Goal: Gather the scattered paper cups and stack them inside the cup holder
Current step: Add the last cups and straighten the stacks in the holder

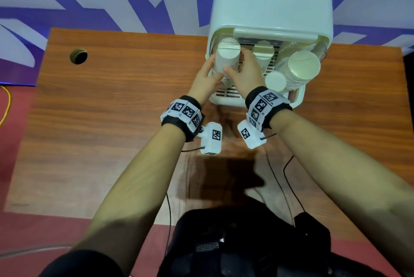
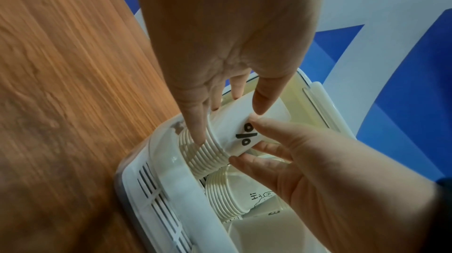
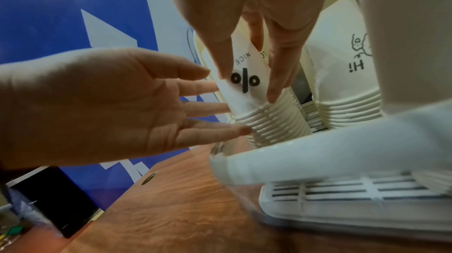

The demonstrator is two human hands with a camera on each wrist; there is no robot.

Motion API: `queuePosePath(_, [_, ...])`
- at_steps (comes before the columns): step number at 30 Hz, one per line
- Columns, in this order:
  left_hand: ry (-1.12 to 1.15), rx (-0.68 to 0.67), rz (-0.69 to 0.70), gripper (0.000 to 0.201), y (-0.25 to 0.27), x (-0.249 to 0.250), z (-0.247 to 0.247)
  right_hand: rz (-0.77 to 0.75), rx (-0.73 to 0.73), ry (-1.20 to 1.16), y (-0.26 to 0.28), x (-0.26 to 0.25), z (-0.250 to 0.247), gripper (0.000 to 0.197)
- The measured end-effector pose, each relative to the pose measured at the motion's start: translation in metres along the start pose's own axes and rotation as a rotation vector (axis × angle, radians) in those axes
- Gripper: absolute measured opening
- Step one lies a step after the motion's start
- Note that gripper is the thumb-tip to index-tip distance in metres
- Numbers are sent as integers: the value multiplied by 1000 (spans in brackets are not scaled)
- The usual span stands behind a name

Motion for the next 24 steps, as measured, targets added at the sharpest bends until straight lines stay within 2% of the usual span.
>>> queuePosePath(3, [-39, 21, 10, 64, 6, 4, 1, -15, -28, 1, 2, 1, 2, 51])
queuePosePath(7, [-124, 124, -36, 50, 6, -5, -7, -25, -86, 59, 4, -5, 0, 49])
queuePosePath(10, [-171, 233, -140, 23, 12, -19, -13, -99, -56, 134, 15, -14, -17, 44])
queuePosePath(12, [-103, 210, -174, 4, 18, -24, -2, -163, -1, 132, 28, -17, -37, 35])
queuePosePath(16, [37, 42, -177, 16, 23, -28, 40, -264, 165, 148, 58, 0, -84, 23])
queuePosePath(18, [89, -10, -202, 21, 21, -30, 60, -297, 138, 269, 66, 13, -95, 25])
queuePosePath(21, [131, -33, -247, 15, 11, -28, 80, -358, 69, 429, 74, 27, -102, 29])
queuePosePath(24, [159, -51, -281, 36, -1, -29, 92, -417, 106, 484, 80, 32, -112, 28])
Point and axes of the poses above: each hand's wrist, its own y-axis away from the middle knuckle, its own z-axis out of the palm, x = y × z, the point moved 8 cm from there along -y, towards the middle knuckle, and after that the axes turned 1 degree about -x, right-handed, at the moved point
